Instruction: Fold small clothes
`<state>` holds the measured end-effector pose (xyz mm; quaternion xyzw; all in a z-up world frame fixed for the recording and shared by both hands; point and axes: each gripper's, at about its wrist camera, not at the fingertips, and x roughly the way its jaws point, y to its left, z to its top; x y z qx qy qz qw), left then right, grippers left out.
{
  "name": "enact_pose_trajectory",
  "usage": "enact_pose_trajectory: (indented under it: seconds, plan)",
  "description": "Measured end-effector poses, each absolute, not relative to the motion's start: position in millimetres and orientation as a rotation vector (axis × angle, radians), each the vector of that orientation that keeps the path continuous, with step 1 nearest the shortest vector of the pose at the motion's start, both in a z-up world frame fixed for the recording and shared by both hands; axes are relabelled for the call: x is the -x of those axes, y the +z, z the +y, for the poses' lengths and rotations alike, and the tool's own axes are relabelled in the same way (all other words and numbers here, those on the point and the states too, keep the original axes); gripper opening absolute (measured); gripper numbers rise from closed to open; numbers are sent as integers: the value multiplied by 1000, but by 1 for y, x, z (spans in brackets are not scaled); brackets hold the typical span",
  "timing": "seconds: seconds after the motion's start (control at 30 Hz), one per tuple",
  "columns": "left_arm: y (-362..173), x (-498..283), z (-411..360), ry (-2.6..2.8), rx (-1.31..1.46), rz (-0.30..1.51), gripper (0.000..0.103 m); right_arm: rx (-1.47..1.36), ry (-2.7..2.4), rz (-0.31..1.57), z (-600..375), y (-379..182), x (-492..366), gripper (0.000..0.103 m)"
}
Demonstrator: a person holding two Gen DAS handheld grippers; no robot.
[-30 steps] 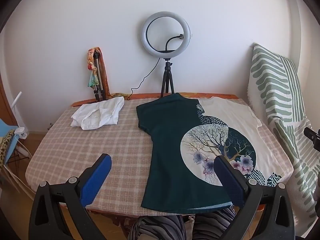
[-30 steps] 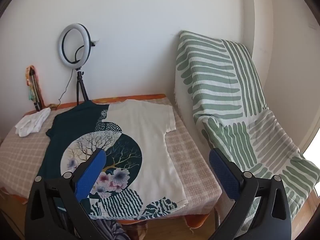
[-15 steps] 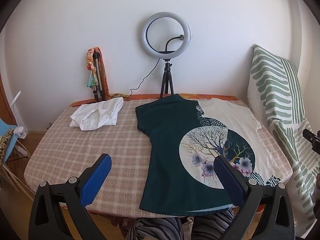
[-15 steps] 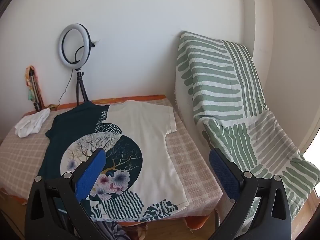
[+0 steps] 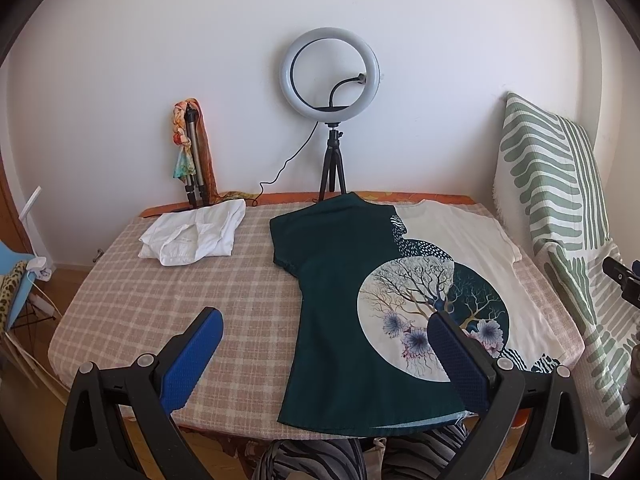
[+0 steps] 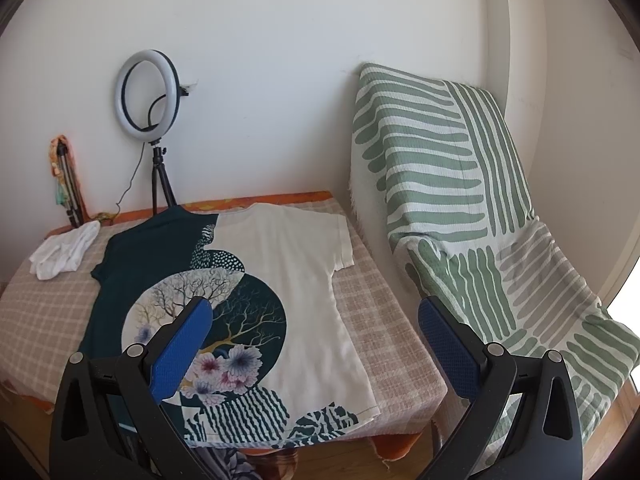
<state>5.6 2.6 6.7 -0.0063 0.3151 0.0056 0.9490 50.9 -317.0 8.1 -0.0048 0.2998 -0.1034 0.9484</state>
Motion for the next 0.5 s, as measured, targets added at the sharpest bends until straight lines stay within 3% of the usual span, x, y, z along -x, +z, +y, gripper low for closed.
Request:
enact_pose_trajectory:
  seconds: [0.5]
  plan:
    - [9, -4, 4, 15, 17, 636, 103, 11, -207, 603, -314, 11, -52, 102]
